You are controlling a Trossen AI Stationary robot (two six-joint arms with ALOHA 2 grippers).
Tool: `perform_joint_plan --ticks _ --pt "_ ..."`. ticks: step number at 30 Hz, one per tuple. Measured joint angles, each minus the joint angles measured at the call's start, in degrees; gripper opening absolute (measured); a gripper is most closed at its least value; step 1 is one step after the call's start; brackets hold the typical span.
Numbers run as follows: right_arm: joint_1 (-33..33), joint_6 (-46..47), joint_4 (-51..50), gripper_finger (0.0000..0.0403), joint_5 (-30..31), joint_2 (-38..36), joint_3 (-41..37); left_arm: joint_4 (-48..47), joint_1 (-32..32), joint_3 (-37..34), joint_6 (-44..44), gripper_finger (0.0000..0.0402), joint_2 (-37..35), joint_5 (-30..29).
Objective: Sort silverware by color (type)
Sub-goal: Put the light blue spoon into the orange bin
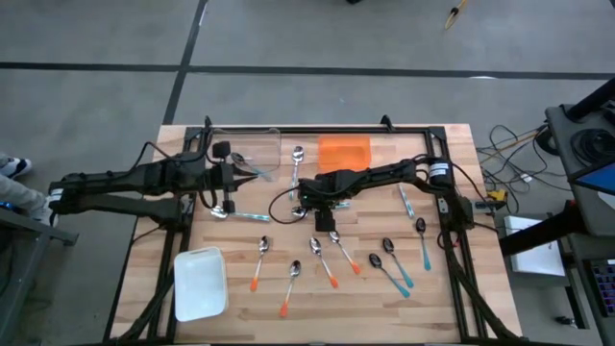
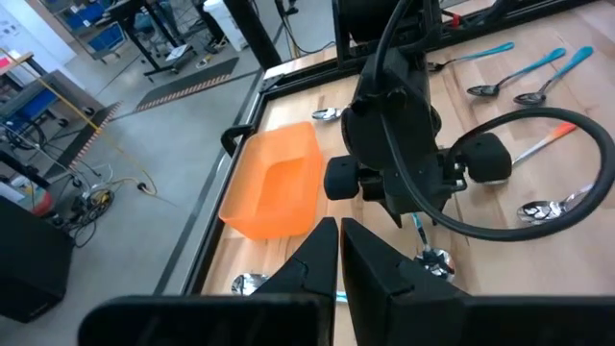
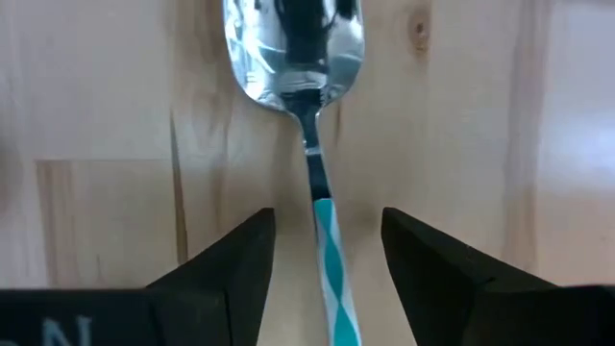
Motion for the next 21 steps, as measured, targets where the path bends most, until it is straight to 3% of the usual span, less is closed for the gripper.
perform_joint_plan --ticks 6,14,21 --pt "-0.21 -0.04 0.13 0.0137 -0.63 0.61 0.00 0.07 0.00 -0.09 0.16 0.0000 0.07 -0.01" --pt "-0.23 0.08 0.77 0.0027 -2.88 3.35 0.04 0.36 0.00 -0.09 0.18 0.0000 0.11 0.01" --pt "-0.23 0.48 0.92 0.0018 -2.90 3.83 -0.04 0.47 0.00 -0.07 0.18 0.0000 0.11 0.01"
